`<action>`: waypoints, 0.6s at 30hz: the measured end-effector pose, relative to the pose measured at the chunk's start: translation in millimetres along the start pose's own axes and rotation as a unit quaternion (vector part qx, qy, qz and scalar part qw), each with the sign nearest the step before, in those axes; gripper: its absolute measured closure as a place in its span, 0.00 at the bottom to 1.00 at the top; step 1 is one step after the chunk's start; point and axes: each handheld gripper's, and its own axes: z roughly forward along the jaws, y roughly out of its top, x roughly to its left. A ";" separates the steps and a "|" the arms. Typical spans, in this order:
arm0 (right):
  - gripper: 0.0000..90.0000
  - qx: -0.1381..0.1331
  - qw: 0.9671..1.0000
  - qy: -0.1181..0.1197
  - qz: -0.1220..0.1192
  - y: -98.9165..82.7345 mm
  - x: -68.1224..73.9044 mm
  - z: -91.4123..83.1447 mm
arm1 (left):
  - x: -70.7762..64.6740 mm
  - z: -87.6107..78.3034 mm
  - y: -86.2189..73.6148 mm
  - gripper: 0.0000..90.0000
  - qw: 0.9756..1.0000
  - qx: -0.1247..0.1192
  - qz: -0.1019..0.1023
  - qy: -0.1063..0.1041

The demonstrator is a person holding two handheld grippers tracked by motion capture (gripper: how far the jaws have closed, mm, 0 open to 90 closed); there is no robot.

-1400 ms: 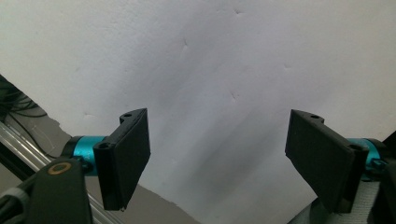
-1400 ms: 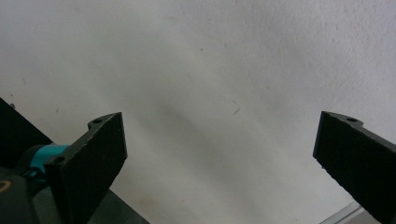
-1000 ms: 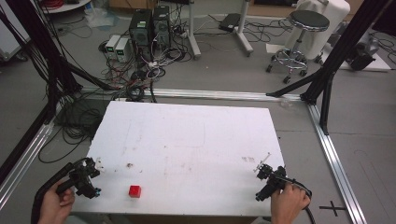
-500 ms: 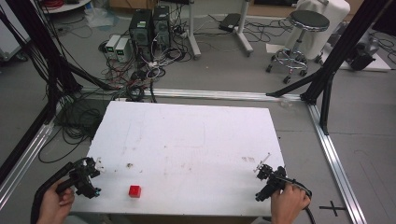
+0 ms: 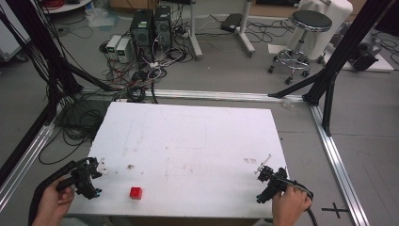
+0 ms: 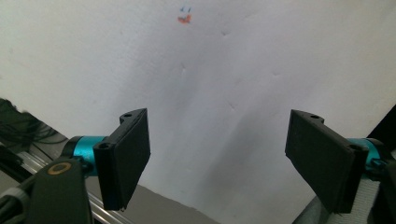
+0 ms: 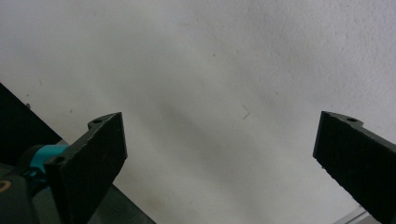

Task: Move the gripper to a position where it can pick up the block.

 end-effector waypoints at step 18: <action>0.02 -0.003 1.000 0.001 -0.005 1.3 2.5 -1.0 | -0.8 -0.3 28.6 0.25 0.990 -0.009 0.138 -0.024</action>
